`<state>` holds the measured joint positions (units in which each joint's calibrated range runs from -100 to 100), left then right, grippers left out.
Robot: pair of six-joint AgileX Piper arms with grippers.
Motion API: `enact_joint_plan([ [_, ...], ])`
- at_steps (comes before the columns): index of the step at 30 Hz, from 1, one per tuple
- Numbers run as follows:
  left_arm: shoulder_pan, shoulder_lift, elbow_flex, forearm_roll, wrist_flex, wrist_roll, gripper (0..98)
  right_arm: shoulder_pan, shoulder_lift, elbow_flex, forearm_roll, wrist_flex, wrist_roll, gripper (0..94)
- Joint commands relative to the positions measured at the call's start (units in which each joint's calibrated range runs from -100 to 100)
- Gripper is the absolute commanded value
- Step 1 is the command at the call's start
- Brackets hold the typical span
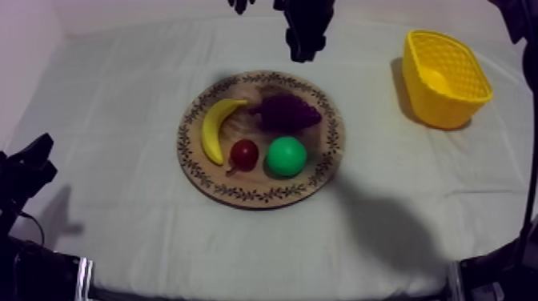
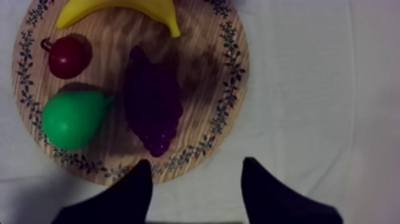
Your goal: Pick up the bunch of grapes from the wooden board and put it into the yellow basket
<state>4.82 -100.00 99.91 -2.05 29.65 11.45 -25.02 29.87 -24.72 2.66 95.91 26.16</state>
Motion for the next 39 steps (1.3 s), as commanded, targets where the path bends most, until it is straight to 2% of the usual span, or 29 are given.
enact_joint_plan([
  [1, 0.0, 0.0, 0.0, -0.02, 0.0, 0.0, 0.1, 0.1, -0.2, 0.1, -0.2, 0.0, 0.2, 53.2],
  [6, 0.0, 0.0, 0.0, -0.02, 0.0, 0.0, 0.1, 0.2, -0.8, 0.6, -1.0, -0.2, 0.5, 59.8],
  [11, 0.0, 0.0, 0.0, -0.02, 0.0, 0.0, 0.1, 0.3, -1.4, 0.9, -1.5, -0.2, 0.8, 62.5],
  [24, 0.0, 0.0, 0.0, -0.02, 0.0, 0.0, 0.1, 0.0, 0.5, 3.5, -2.4, -1.1, 1.7, 61.9],
  [39, 0.0, 0.0, 0.0, -0.02, 0.0, 0.0, 0.1, 0.5, 7.3, 6.8, -3.3, -6.2, 3.5, 61.1],
])
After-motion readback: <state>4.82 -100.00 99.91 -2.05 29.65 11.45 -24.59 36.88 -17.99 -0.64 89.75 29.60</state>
